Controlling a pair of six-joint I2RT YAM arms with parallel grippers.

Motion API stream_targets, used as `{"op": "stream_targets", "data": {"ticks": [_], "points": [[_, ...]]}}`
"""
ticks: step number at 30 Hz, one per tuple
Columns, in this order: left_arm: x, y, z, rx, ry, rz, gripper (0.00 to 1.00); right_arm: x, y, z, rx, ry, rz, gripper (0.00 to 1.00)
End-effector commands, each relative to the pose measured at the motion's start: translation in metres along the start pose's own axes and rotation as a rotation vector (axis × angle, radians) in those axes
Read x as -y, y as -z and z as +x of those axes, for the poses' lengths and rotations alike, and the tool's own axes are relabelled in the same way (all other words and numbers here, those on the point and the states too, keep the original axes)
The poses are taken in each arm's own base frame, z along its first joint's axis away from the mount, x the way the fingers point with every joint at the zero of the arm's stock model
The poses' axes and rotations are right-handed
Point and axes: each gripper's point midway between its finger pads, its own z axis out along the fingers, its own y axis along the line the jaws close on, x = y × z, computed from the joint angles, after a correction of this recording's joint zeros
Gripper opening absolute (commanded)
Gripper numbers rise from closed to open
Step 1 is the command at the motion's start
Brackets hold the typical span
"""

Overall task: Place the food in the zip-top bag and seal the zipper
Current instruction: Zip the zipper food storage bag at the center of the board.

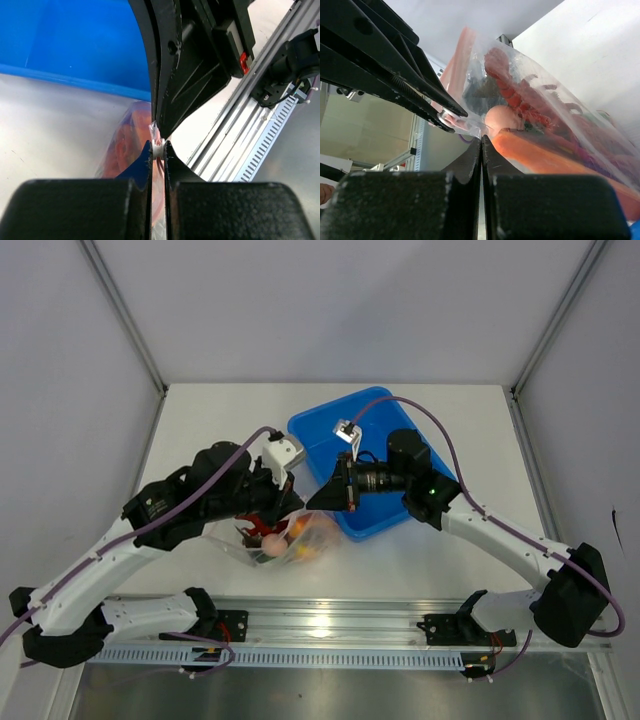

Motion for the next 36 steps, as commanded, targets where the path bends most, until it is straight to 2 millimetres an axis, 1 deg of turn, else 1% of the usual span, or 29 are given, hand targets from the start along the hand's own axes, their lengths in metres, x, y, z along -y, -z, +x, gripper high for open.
{"op": "stream_targets", "data": {"ticks": [1,3,4,5,6,7,8,9,11,12,14,16,20,21,23,27,30,31,34,35,36], "points": [[0.006,0.009,0.011,-0.021,-0.014,0.043,0.01,-0.017,0.009,-0.028,0.094,0.079,-0.032,0.0],[0.007,0.011,0.008,-0.009,-0.014,0.053,0.0,-0.025,0.009,-0.023,0.058,0.088,-0.083,0.0],[0.008,0.011,0.007,-0.005,-0.016,0.055,0.01,-0.023,0.007,-0.019,0.03,0.08,-0.098,0.0],[0.008,0.012,0.005,-0.002,-0.017,0.057,0.0,-0.029,0.008,-0.013,-0.018,0.092,-0.138,0.1],[0.009,0.013,0.002,0.006,-0.017,0.06,0.01,-0.03,0.007,-0.01,-0.045,0.089,-0.152,0.21],[0.008,0.013,0.0,0.008,-0.015,0.059,0.0,-0.026,0.005,-0.005,-0.072,0.08,-0.152,0.3],[0.008,0.013,0.0,0.003,-0.013,0.059,0.0,-0.026,0.005,-0.003,-0.09,0.088,-0.156,0.37],[0.01,0.015,-0.005,0.014,-0.01,0.071,0.01,-0.028,0.006,0.001,-0.115,0.11,-0.161,0.46],[0.008,0.016,-0.007,0.021,0.004,0.069,0.01,-0.028,0.005,0.009,-0.143,0.116,-0.162,0.52],[0.01,0.017,-0.009,0.029,0.013,0.081,0.01,-0.029,0.006,0.011,-0.15,0.129,-0.169,0.57],[0.008,0.018,-0.011,0.04,0.028,0.082,0.0,-0.03,0.004,0.014,-0.157,0.133,-0.18,0.59],[0.008,0.019,-0.016,0.054,0.04,0.084,0.01,-0.03,0.003,0.017,-0.17,0.125,-0.195,0.59],[0.009,0.018,-0.021,0.054,0.048,0.098,0.0,-0.035,-0.007,0.025,-0.2,0.131,-0.233,0.59],[0.01,0.019,-0.024,0.061,0.05,0.103,0.0,-0.034,-0.01,0.026,-0.206,0.13,-0.233,0.59],[0.012,0.018,-0.023,0.056,0.052,0.112,0.0,-0.034,-0.015,0.025,-0.208,0.138,-0.241,0.58],[0.011,0.018,-0.022,0.056,0.06,0.111,0.01,-0.023,-0.024,0.024,-0.212,0.131,-0.227,0.58],[0.011,0.018,-0.022,0.055,0.063,0.11,0.01,-0.023,-0.029,0.014,-0.187,0.163,-0.23,0.57],[0.011,0.019,-0.022,0.055,0.065,0.11,0.01,-0.021,-0.032,0.014,-0.19,0.16,-0.227,0.57],[0.011,0.019,-0.022,0.055,0.069,0.111,0.01,-0.015,-0.035,0.009,-0.176,0.183,-0.199,0.54],[0.011,0.019,-0.022,0.056,0.072,0.111,0.0,-0.012,-0.034,0.013,-0.189,0.163,-0.18,0.52],[0.011,0.019,-0.022,0.058,0.072,0.113,0.01,-0.01,-0.035,0.011,-0.183,0.17,-0.166,0.51]]}}
